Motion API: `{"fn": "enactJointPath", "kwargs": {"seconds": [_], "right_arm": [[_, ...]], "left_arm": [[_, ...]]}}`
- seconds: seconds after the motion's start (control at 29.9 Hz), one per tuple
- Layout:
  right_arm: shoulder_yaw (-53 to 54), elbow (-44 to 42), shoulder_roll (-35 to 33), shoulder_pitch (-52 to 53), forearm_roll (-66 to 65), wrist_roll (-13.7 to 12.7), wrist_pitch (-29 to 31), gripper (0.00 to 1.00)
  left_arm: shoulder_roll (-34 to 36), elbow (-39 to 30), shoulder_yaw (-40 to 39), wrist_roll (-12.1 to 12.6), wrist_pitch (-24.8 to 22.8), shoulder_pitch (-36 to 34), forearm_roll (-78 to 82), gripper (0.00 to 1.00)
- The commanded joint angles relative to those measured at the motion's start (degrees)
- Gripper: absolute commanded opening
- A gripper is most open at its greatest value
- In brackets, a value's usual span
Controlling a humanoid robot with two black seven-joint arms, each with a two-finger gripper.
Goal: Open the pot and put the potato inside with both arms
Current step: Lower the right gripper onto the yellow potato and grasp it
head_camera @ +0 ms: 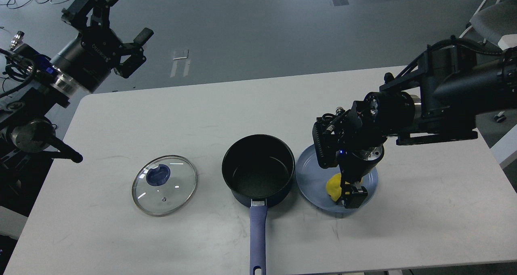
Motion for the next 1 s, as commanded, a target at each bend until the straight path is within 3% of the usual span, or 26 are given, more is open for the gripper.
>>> {"fn": "enactJointPath", "kwargs": {"seconds": [0.0,0.7,0.97], "right_arm": [[-0.2,-0.8,1.6,-0.8,0.0,0.0,-0.3,0.99],[-2.8,-5.2,2.4,-3.3,0.0,0.0,-2.5,0.98],[-3.0,-5.5,2.8,-3.8,0.0,0.0,-3.2,0.87]], "left_arm": [[0.0,0.0,-0.1,0.0,0.0,0.0,0.0,0.98],[0.1,0.0,-0.1,0.0,0.0,0.1,0.0,0.98],[0.1,0.5,-0.2,0.0,0.0,0.1,0.0,0.98]]}}
